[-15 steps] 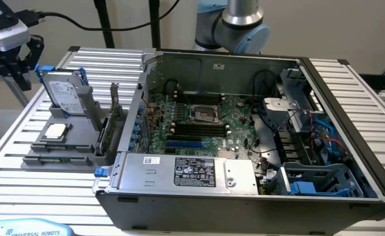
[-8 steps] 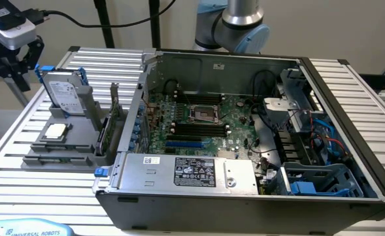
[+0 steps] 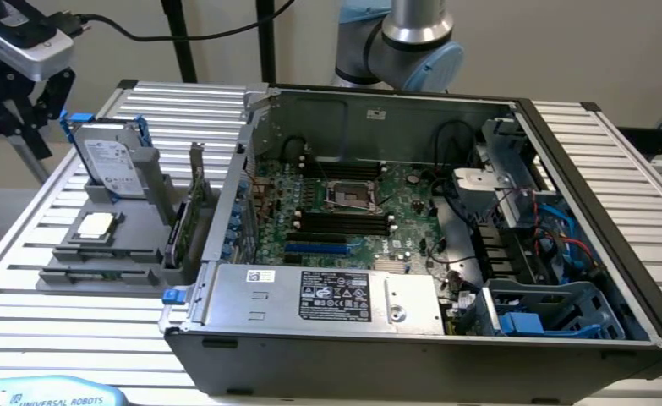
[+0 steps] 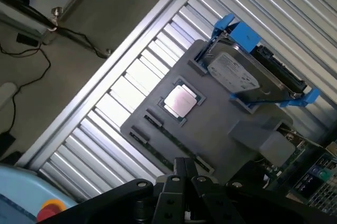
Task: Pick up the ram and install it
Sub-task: 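Pick up the ram and move it above insertion slot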
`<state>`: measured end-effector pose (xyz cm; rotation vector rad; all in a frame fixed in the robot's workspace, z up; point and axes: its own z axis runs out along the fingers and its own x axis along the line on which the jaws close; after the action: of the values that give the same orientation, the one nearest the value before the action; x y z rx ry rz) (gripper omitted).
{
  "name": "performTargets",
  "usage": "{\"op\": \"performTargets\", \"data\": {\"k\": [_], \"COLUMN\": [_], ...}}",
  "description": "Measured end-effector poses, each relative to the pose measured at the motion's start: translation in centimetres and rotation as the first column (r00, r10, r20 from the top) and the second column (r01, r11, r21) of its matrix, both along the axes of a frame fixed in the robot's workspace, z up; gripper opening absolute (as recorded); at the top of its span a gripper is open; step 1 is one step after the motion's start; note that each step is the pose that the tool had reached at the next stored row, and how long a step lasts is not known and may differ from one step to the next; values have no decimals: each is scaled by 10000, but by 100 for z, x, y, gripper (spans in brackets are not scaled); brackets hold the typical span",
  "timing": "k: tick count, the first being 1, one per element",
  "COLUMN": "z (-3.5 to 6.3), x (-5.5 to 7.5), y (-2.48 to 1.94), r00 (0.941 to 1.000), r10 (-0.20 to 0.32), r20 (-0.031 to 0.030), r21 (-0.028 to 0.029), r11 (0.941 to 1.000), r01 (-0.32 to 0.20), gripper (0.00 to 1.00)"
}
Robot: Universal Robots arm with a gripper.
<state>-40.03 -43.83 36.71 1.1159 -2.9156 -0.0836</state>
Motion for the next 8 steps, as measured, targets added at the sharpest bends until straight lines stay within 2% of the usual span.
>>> {"op": "performTargets", "data": {"k": [4,8], "z": [-7,-13], "x": [0,0], "y": [0,0], "r00": [9974,9894], "r10": [724,1449], "r20": [-3,-2], "r21": [0,0], "r11": [9974,9894], "r01": [-724,-1449], "gripper": [11,11]}}
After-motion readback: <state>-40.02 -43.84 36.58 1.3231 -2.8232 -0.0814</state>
